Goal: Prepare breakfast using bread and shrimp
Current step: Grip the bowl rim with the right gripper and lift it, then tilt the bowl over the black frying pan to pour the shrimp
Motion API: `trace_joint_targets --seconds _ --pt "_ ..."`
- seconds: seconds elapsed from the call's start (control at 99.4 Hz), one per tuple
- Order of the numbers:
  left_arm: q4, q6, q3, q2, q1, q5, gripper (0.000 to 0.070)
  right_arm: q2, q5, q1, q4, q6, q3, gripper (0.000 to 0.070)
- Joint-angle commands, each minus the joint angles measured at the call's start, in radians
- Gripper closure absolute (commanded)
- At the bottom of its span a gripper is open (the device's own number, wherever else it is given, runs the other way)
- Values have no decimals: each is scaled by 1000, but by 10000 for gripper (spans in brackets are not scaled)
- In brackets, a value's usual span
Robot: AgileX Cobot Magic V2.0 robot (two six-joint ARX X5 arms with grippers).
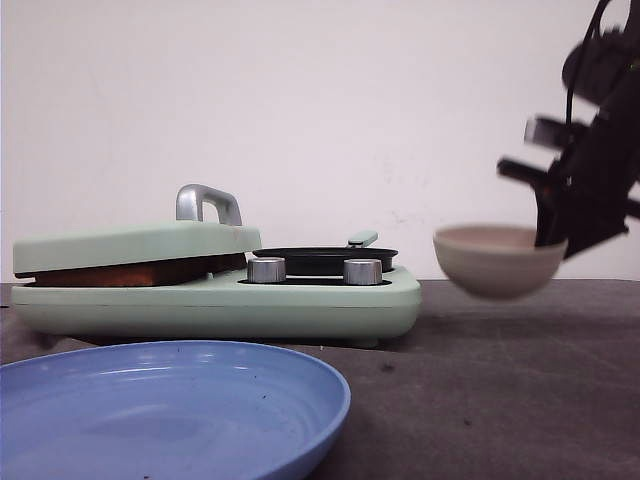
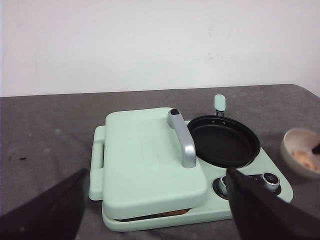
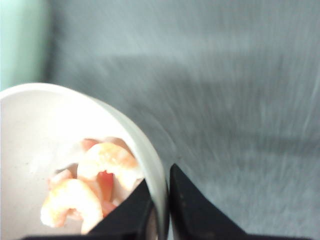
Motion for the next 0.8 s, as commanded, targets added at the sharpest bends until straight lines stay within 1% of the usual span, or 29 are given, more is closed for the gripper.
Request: trace_joint_targets --seconds 0.0,0.131,0.211,0.302,0.392,0.533,0.634,0.795 --pt "10 -7 6 2 -3 0 230 -12 -19 3 11 5 19 697" --pt "10 -7 6 2 -3 0 230 -56 -55 4 38 38 19 697" --pt "11 -7 6 2 -3 0 230 -80 -99 10 71 72 19 697" --pt "10 -7 6 2 -3 0 230 -96 -157 25 137 108 19 697" --pt "10 -7 6 2 -3 0 230 -100 -172 47 207 131 19 697" --pt "9 -7 6 2 -3 0 230 -100 -156 89 286 135 19 697" --pt "10 -7 6 2 -3 0 230 -100 -104 128 352 124 19 697" --pt "9 -7 6 2 -3 1 230 -100 -38 180 463 69 19 697"
